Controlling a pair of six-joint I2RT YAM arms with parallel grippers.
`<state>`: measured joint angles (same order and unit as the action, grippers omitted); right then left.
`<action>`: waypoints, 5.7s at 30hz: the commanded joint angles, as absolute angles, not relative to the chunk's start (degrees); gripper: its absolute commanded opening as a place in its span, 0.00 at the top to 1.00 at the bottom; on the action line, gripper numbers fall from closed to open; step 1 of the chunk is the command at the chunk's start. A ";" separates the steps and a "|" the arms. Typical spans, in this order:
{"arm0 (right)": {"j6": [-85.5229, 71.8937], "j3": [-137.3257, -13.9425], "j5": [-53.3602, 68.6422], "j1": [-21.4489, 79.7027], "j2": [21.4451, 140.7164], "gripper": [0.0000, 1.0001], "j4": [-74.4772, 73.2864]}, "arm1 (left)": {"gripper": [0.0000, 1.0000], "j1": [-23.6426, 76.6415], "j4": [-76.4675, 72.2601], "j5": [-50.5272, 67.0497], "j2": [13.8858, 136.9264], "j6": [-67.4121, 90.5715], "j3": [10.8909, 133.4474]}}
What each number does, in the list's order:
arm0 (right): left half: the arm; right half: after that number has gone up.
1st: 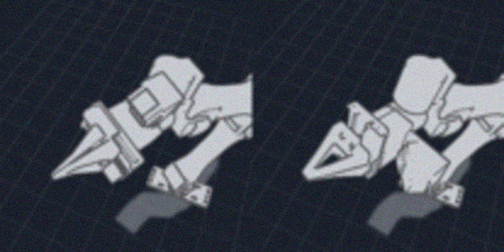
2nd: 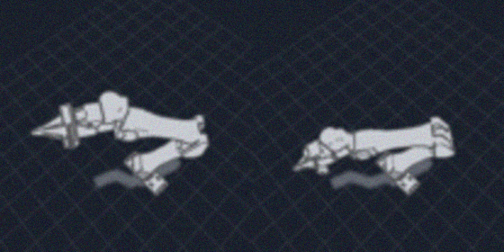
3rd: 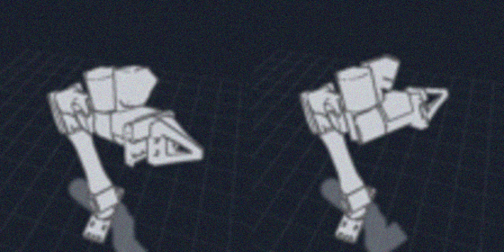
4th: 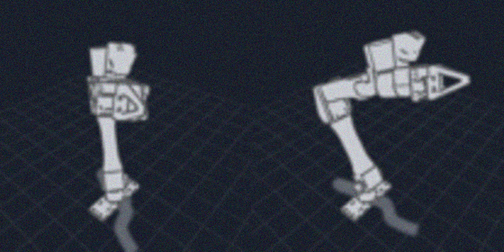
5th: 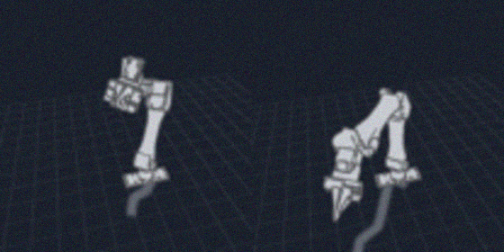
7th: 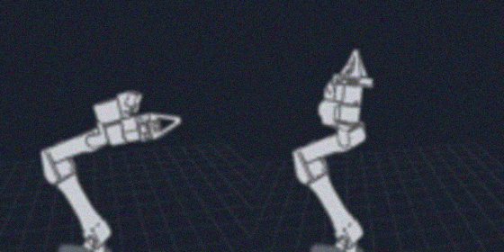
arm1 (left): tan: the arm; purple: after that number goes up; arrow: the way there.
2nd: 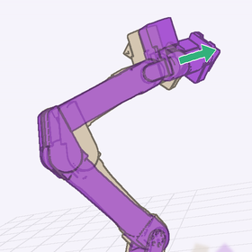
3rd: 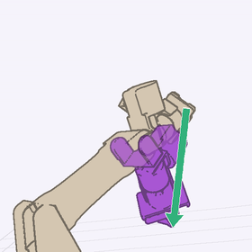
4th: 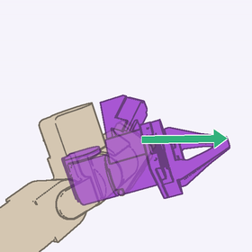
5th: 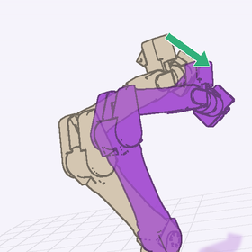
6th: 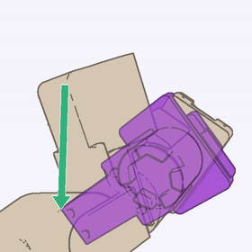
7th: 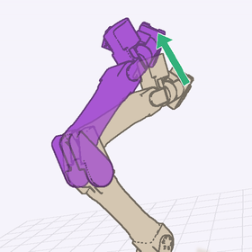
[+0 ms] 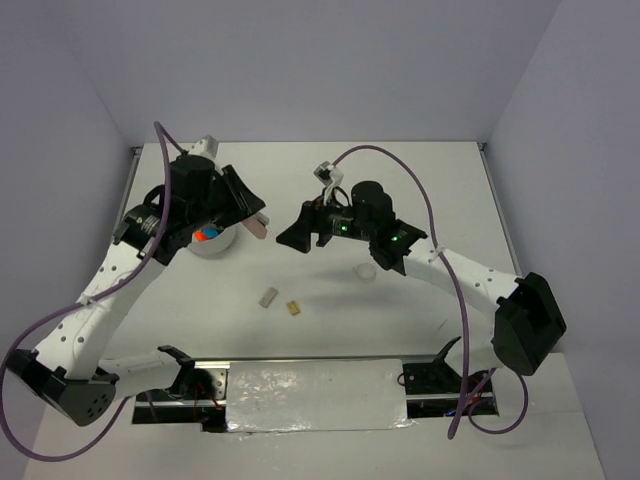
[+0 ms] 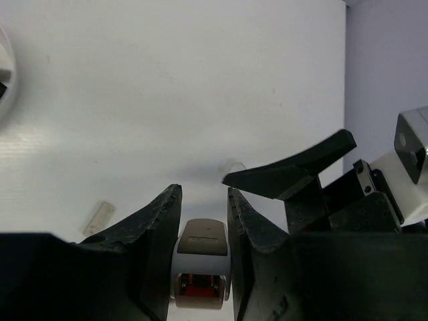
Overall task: Sort the stationery into containers
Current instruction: Place the stapler in the storage box, then pick up the stationery from the center of the board, then place the stationery in the storage box.
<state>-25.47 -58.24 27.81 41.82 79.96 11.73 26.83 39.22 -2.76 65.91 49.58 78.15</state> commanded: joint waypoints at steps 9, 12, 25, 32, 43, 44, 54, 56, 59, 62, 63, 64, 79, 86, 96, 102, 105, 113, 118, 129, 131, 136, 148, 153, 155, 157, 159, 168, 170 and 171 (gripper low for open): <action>-17.58 -55.10 19.17 34.19 69.26 0.14 -4.54 | 1.00 22.59 38.42 -32.22 82.06 41.32 85.78; -16.44 -55.28 18.37 34.19 67.16 0.14 -6.67 | 1.00 19.44 35.60 -31.39 87.95 39.82 88.49; -16.08 -52.73 19.77 34.19 64.86 0.14 -9.93 | 1.00 16.26 36.49 -38.84 102.13 42.55 95.98; -15.82 -54.49 21.27 34.19 66.71 0.14 -10.10 | 1.00 14.68 36.30 -40.61 104.94 41.14 96.42; -15.73 -55.37 22.58 34.19 67.50 0.14 -10.99 | 0.81 12.48 31.99 -37.70 107.40 39.37 94.57; -15.82 -55.46 22.59 34.19 67.67 0.14 -11.07 | 0.76 12.48 32.34 -37.71 107.66 39.55 94.74; -15.12 -56.87 21.53 34.19 68.73 0.14 -12.04 | 0.65 12.48 34.36 -40.07 107.58 41.31 93.51; -15.20 -56.87 21.36 34.19 68.73 0.14 -12.04 | 0.56 12.48 34.89 -40.51 107.84 41.22 93.78; -15.21 -56.95 21.18 34.19 68.73 0.14 -12.04 | 0.46 12.48 35.33 -40.52 107.84 41.57 93.52; -15.38 -56.95 20.31 34.19 68.64 0.13 -12.39 | 0.29 12.39 34.72 -39.56 107.84 41.40 93.16; -15.47 -56.87 19.87 34.19 68.82 0.14 -12.48 | 0.27 12.39 34.63 -39.20 107.93 41.14 93.25; -15.56 -56.95 19.69 34.02 68.73 0.13 -12.65 | 0.25 12.39 34.63 -39.11 107.93 41.13 93.77; -30.76 -52.13 -6.69 23.47 79.80 0.51 -30.95 | 0.01 14.32 38.32 -11.71 98.20 35.68 99.95; -30.50 -49.75 -2.47 23.55 83.75 0.54 -26.90 | 0.01 14.33 37.17 -2.21 89.04 34.10 88.86; -30.50 -50.27 -1.76 25.13 93.51 0.66 -22.94 | 0.01 14.41 37.53 5.26 82.01 33.92 81.04; -31.11 -53.34 0.08 28.64 92.20 0.94 -22.59 | 0.01 18.19 32.18 14.40 80.24 39.71 74.89; -33.66 -56.24 4.03 30.84 89.05 0.95 -21.45 | 0.01 21.96 29.36 16.61 80.51 43.23 73.13; -39.81 -61.69 11.77 34.45 83.06 0.96 -16.08 | 0.01 24.61 29.26 15.21 81.12 44.74 72.68; -39.73 -66.17 11.60 36.47 82.53 0.95 -18.89 | 0.06 24.52 26.64 18.27 80.51 45.79 71.02; -38.67 -72.85 8.70 39.72 84.55 0.94 -23.11 | 0.11 24.52 20.74 22.94 80.33 49.66 67.41; -38.50 -73.91 9.14 39.99 85.51 0.94 -23.73 | 0.16 24.52 19.78 23.47 80.07 50.18 66.63; -38.32 -76.20 9.14 40.60 87.10 0.93 -24.87 | 0.25 24.61 17.75 24.61 79.37 51.15 65.83; -39.11 -74.18 9.94 40.26 86.31 0.18 -21.80 | 1.00 21.73 28.64 19.70 81.03 38.69 74.43; -37.89 -69.01 9.49 33.94 81.05 0.08 -23.38 | 1.00 9.88 40.59 3.19 82.26 26.99 82.77; -36.66 -66.10 9.93 32.35 79.29 0.08 -23.73 | 1.00 5.56 43.05 0.63 83.66 25.67 85.24; -34.82 -64.08 9.67 30.68 77.17 0.07 -25.21 | 1.00 0.21 47.71 -0.87 86.55 27.93 89.46; -33.58 -62.06 9.06 29.71 75.68 0.07 -26.62 | 1.00 -5.16 50.96 -4.03 88.23 31.18 92.72; -32.17 -56.78 10.11 29.09 73.48 0.07 -26.28 | 1.00 -6.94 52.02 -14.58 89.99 59.21 97.47; -32.08 -56.51 11.16 29.09 73.48 0.07 -25.93 | 1.00 -6.77 54.40 -17.92 90.61 67.30 98.61; -31.99 -56.34 11.42 29.18 73.56 0.07 -25.84 | 1.00 -6.33 54.40 -19.67 90.62 69.67 98.44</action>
